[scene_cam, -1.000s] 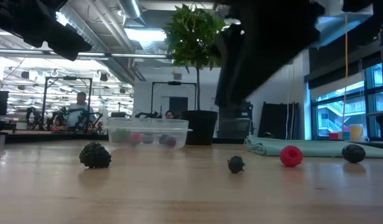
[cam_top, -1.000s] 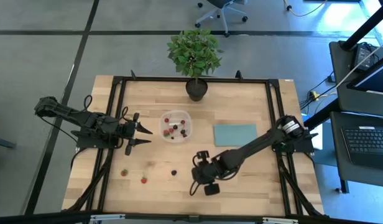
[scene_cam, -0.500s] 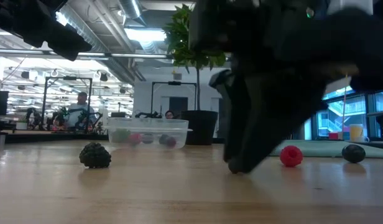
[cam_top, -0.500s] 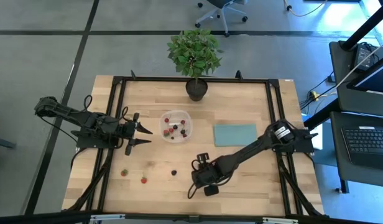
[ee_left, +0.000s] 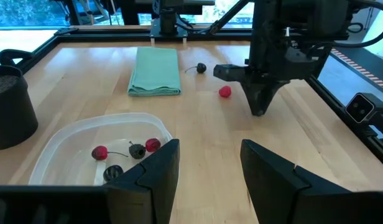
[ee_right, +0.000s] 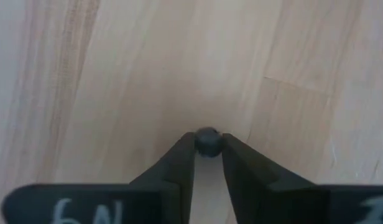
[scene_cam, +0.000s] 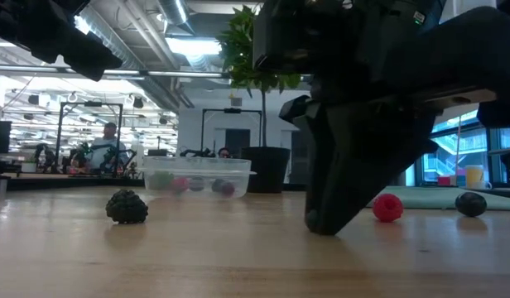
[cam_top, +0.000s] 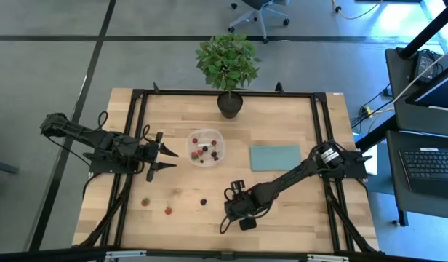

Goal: Pick and placing Produce into tupperware
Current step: Put the blueberry into the container

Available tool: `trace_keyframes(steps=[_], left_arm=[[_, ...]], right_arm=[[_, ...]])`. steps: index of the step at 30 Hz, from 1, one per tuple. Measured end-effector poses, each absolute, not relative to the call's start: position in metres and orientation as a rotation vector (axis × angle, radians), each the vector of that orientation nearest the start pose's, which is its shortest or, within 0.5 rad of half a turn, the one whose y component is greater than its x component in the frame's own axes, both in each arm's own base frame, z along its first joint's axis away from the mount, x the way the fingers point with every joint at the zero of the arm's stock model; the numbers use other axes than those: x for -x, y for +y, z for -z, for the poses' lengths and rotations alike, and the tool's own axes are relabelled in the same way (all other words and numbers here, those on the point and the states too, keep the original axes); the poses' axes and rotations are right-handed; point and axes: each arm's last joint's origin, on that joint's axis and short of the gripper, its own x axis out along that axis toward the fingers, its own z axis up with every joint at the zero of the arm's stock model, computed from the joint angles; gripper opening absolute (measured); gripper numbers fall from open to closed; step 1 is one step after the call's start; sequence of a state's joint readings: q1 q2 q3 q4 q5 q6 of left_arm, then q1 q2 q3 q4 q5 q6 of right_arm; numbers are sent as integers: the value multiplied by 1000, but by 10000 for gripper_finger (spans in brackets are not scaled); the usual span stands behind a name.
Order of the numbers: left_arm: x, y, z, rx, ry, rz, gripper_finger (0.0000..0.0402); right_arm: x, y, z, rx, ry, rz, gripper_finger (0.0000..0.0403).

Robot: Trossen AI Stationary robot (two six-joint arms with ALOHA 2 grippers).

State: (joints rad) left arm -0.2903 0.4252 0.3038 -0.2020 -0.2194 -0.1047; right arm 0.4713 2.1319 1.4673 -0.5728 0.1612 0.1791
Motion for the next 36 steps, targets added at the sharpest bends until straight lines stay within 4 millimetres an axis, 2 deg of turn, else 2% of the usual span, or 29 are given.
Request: trace_keyframes(steps=[5, 15, 20, 28, 36], left_arm=[[-118, -29, -212, 22, 316, 54, 165], [-118, -29, -212, 22, 316, 54, 165], [-118, -29, -212, 22, 316, 54, 165], [-118, -29, -212, 22, 316, 54, 165], [-118, -29, -212, 21, 316, 54, 165]], right_arm=[[-378, 187, -132, 230, 1194, -161, 52], [-378, 187, -132, 228, 1192, -158, 56], [-385, 180, -137, 241, 1193, -150, 53], [-411, 146, -164, 377, 1167, -149, 53], [-446, 89, -201, 453, 1046, -104, 53]])
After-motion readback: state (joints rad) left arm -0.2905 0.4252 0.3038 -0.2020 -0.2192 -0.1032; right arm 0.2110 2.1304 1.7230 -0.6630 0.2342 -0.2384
